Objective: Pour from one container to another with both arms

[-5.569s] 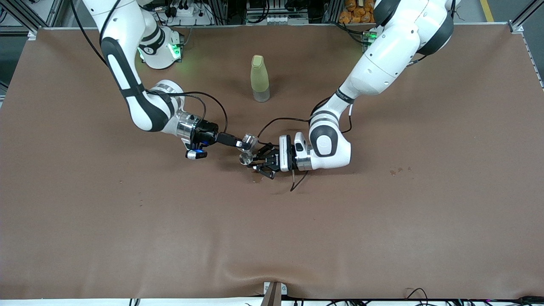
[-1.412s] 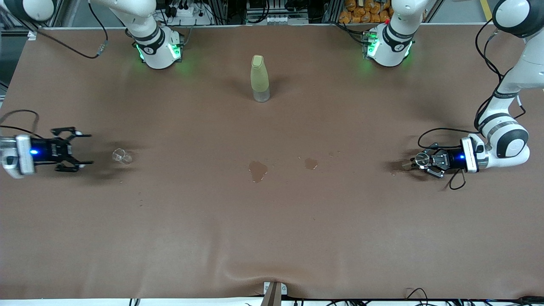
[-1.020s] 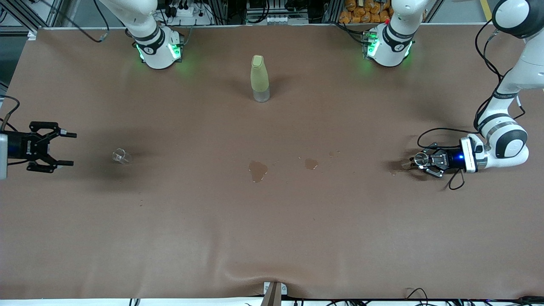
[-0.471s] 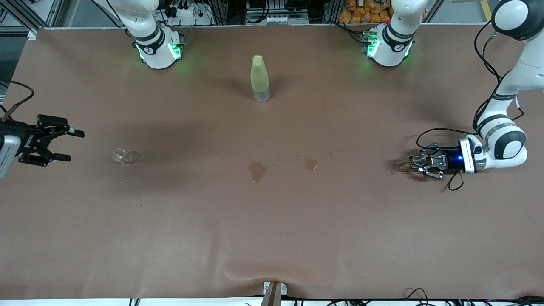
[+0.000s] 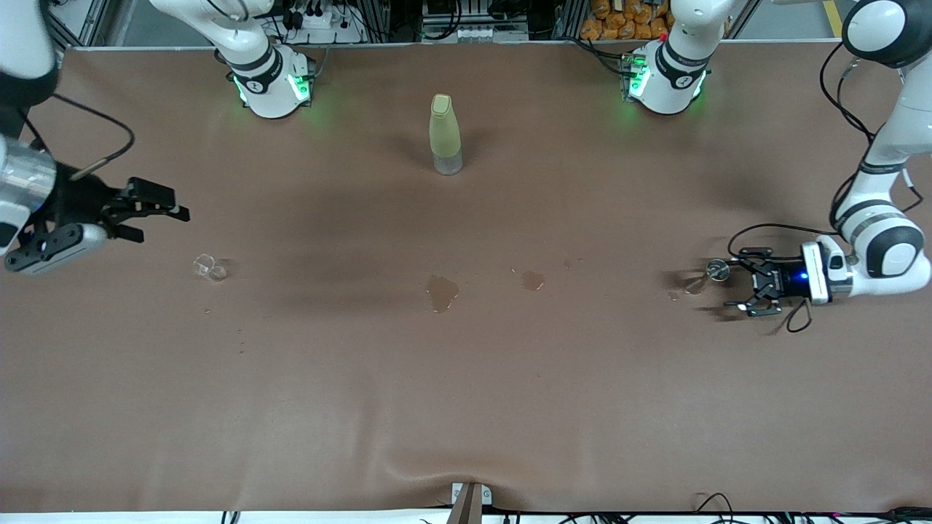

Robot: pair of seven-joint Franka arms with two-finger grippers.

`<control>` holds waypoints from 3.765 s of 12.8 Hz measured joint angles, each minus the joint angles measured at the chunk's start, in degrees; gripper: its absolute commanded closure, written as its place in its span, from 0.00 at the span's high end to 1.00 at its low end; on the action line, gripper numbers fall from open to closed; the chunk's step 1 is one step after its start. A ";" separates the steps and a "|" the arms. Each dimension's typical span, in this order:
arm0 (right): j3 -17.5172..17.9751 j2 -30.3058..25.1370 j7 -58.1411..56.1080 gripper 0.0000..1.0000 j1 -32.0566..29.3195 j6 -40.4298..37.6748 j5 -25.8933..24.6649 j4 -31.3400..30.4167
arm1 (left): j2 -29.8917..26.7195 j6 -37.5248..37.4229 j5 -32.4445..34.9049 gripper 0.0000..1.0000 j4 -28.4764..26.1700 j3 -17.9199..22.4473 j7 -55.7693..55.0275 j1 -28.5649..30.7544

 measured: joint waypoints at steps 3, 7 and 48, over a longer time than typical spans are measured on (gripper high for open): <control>-0.04 -1.22 8.97 1.00 2.45 0.01 -8.18 0.28 | -1.60 -0.17 4.97 1.00 6.41 -0.22 -6.29 0.14; -1.53 -1.22 9.66 1.00 -1.71 -6.18 -9.93 5.61 | -7.16 -1.75 7.06 1.00 11.17 -0.71 -17.92 0.13; -1.31 -12.32 1.59 1.00 -6.32 -1.56 -10.90 -5.74 | -38.89 2.98 47.83 1.00 12.25 11.84 -142.07 -41.49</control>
